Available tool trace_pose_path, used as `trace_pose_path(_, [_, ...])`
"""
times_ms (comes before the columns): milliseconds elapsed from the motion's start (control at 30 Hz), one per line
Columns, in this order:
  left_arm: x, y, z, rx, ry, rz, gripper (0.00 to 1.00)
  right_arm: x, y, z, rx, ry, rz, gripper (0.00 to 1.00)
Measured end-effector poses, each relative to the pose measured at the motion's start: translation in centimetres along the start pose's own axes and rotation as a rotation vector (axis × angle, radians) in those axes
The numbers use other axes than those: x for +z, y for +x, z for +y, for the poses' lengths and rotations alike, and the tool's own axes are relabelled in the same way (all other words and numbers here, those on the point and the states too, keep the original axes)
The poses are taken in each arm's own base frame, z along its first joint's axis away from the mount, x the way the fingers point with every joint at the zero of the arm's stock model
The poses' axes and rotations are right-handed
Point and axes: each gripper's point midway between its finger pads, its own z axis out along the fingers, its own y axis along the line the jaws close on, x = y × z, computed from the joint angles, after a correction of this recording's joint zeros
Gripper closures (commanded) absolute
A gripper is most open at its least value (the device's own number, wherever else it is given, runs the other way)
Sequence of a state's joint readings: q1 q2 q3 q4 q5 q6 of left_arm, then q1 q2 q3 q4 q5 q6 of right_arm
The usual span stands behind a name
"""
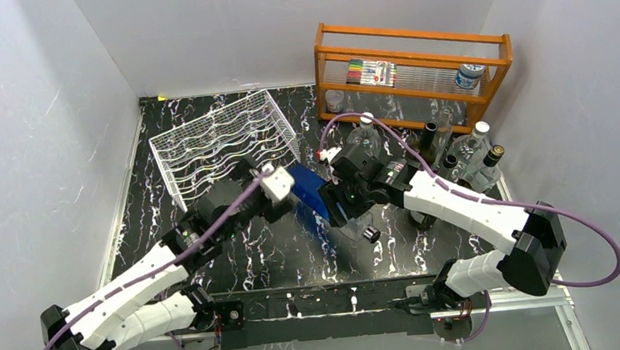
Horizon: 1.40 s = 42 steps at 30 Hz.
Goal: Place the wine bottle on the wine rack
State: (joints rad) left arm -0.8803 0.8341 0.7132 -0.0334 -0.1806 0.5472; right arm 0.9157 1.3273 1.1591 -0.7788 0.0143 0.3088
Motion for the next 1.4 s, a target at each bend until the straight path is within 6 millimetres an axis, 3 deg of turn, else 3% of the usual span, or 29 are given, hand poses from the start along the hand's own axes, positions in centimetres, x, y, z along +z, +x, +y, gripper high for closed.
trace_pose_path(167, [0.1, -1.8, 3.8, -0.304, -0.187, 0.093, 0.02, 1.4, 1.0, -0.6, 0.016, 0.017, 0.006, 1.0])
trace_pose_path(367, [-1.4, -3.3, 4.1, -0.6, -0.216, 0.119, 0.02, 3.2, 1.3, -0.7, 0.044, 0.007, -0.024, 1.0])
trace_pose_path(567, [-3.5, -6.3, 5.5, -0.779, -0.225, 0.057, 0.02, 4.0, -0.8, 0.2, 0.067, -0.025, -0.109, 1.0])
trace_pose_path(700, [-4.8, -7.9, 6.6, -0.842, -0.239, -0.003, 0.02, 4.9, -2.1, 0.8, 0.074, -0.043, -0.15, 1.0])
trace_pose_path(967, [-6.7, -8.1, 7.5, -0.874, -0.267, -0.038, 0.02, 6.9, -2.4, 1.3, 0.105, -0.057, -0.154, 1.0])
trace_pose_path(1167, [-6.5, -7.5, 8.0, -0.851, -0.31, -0.019, 0.02, 8.6, -1.3, 0.8, 0.121, -0.041, -0.134, 1.0])
trace_pose_path(1400, [-6.5, -6.7, 8.2, -0.823, -0.34, 0.009, 0.02, 11.0, -2.2, 0.7, 0.129, -0.024, -0.161, 1.0])
